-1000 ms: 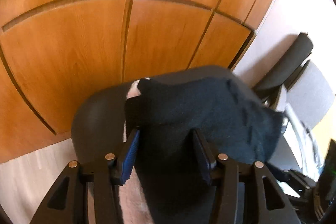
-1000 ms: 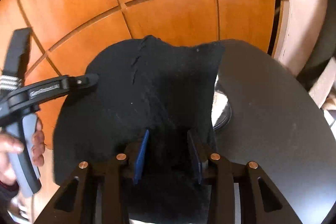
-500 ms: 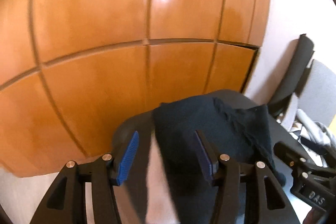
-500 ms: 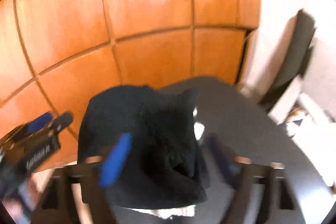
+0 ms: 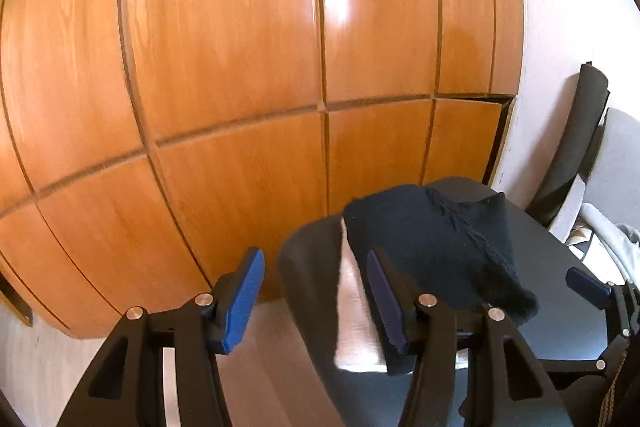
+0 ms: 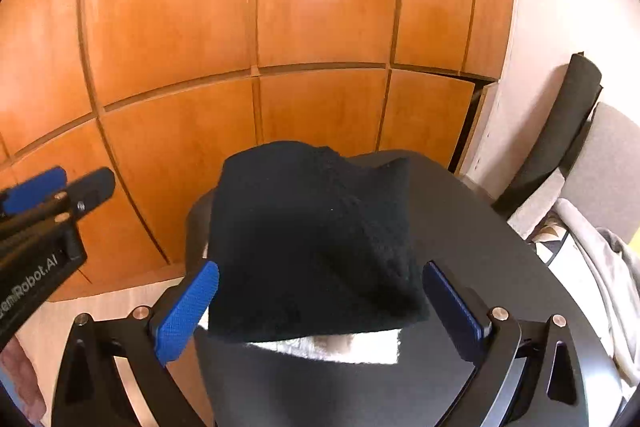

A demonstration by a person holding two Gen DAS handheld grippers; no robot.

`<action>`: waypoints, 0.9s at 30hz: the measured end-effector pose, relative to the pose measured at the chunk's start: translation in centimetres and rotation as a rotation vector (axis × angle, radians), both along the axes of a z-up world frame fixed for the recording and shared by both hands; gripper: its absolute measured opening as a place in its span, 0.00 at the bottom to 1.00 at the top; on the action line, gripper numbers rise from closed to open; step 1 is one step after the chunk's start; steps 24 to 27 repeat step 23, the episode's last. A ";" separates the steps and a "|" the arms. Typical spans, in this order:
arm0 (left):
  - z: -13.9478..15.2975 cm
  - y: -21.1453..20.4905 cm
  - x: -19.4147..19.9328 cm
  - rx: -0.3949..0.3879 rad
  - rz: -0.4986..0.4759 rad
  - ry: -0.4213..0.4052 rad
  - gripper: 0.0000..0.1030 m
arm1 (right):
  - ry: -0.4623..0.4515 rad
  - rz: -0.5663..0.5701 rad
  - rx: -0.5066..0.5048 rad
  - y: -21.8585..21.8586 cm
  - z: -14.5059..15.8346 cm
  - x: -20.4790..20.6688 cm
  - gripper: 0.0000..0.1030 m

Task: Fold clothes
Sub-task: 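Lower the folded sweater onto the chair seat and open both grippers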

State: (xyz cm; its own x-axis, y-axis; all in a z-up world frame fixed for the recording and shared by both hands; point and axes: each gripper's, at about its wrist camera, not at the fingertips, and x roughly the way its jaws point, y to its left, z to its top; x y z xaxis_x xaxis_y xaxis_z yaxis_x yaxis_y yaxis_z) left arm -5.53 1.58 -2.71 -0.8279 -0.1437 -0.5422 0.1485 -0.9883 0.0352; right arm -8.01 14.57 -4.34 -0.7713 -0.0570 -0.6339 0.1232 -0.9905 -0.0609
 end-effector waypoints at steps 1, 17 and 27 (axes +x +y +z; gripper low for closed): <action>0.1 -0.1 0.3 0.006 -0.005 0.000 0.52 | -0.001 0.006 -0.003 -0.1 -0.1 0.0 1.00; 0.6 0.3 1.2 0.089 -0.068 -0.027 0.47 | -0.037 0.023 -0.015 -0.4 -1.0 0.5 1.00; 0.1 1.0 1.1 0.066 -0.073 -0.030 0.47 | -0.046 0.020 -0.016 -0.2 -1.4 0.4 1.00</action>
